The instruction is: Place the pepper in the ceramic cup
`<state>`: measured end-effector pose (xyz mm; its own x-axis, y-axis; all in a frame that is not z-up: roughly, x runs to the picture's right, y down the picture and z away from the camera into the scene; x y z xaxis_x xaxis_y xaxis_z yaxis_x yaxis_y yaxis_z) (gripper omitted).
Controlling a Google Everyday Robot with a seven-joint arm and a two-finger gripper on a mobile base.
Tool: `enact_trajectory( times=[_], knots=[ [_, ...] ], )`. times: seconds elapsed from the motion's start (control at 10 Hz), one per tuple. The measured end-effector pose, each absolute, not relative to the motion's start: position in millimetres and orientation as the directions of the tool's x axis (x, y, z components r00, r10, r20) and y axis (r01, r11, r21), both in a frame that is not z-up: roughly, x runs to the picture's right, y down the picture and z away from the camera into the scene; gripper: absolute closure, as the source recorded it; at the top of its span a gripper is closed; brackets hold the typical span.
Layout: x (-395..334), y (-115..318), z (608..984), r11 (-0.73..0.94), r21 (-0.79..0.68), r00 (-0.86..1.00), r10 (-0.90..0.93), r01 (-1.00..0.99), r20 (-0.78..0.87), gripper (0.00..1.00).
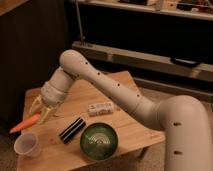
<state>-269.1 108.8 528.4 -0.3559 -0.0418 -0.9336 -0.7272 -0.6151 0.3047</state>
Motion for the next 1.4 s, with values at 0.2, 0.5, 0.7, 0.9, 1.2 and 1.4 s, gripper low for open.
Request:
enact_trajectory(
  times=[0.2, 0.5, 0.7, 0.9, 1.2, 1.4],
  knots=[
    [-274, 111, 513, -0.620, 0.298, -0.401, 0.029, -0.726, -0.916, 0.80],
    [-279, 118, 518, -0.618, 0.342, -0.484, 0.071, -0.708, -0.872, 0.80],
    [-290, 128, 542, -0.614, 0.411, -0.588, 0.109, -0.674, -0.802, 0.80],
    [-296, 134, 562, -0.617, 0.453, -0.641, 0.110, -0.643, -0.760, 0.80],
    [-303, 143, 586, -0.619, 0.504, -0.702, 0.109, -0.601, -0.703, 0.80],
    [-305, 145, 593, -0.617, 0.524, -0.727, 0.116, -0.587, -0.677, 0.80]
  ],
)
